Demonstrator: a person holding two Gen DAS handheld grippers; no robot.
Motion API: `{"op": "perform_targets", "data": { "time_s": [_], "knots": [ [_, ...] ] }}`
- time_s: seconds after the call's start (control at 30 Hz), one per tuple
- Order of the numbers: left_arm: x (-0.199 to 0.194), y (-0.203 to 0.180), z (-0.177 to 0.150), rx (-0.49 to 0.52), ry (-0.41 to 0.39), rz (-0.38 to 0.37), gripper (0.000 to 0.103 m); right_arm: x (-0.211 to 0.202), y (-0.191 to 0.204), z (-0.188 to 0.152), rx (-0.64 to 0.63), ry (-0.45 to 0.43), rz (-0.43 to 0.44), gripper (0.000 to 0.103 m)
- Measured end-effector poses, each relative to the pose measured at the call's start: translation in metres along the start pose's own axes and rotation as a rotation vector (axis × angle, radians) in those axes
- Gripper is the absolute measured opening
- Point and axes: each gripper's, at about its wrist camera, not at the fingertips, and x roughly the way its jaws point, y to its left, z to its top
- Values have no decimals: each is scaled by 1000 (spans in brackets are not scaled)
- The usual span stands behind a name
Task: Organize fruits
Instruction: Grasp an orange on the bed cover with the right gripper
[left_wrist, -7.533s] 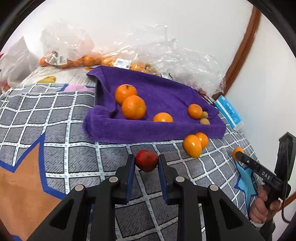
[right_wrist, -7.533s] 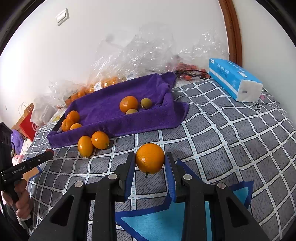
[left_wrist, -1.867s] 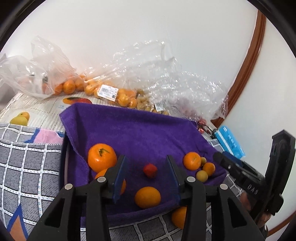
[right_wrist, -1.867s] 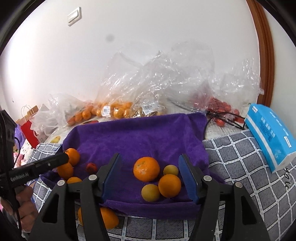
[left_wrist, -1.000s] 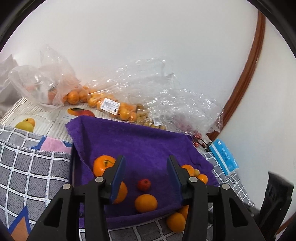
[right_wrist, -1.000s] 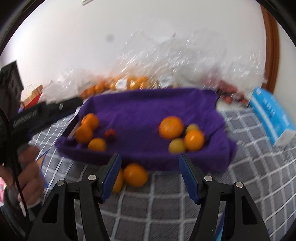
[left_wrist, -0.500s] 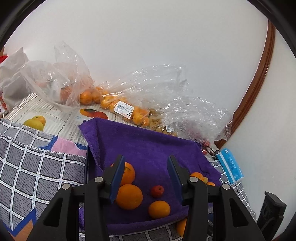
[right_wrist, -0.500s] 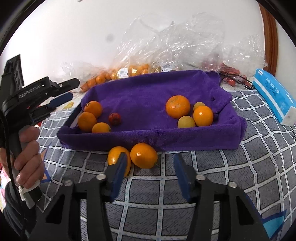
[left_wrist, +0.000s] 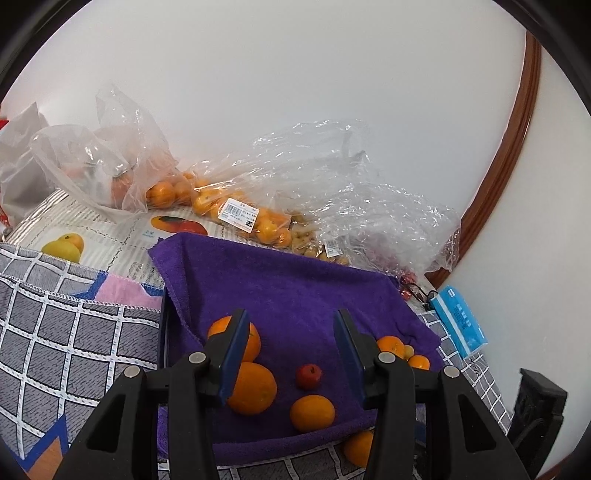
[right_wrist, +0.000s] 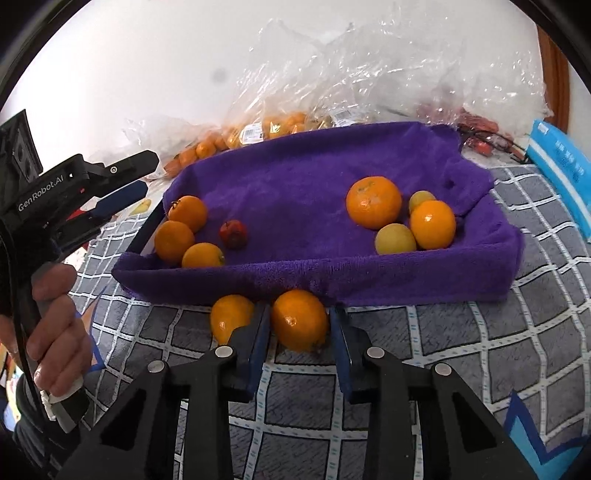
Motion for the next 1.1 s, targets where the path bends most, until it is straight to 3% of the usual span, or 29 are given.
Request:
{"op": "perform_targets", "data": {
  "time_s": [0.23,0.33,0.47,0.9,1.1],
  "knots": [
    [-1,1,1,-10,1,-9,45,-22,-19,-9,3,-22,-149,33],
    [-2,1,0,-11,2,-11,46,-16,-25,-14,28,-3,-141,33],
    [1,2,0,-12,10,-8,46,-8,-14,-11,-25,9,-198,33],
    [8,-7,-12,23,37,6,46,-6,-12,-11,-33,0,-230,32],
    [-2,-19,-10,85,34,9,45,-16,-22,-11,23,-42,-193,32]
  ]
}}
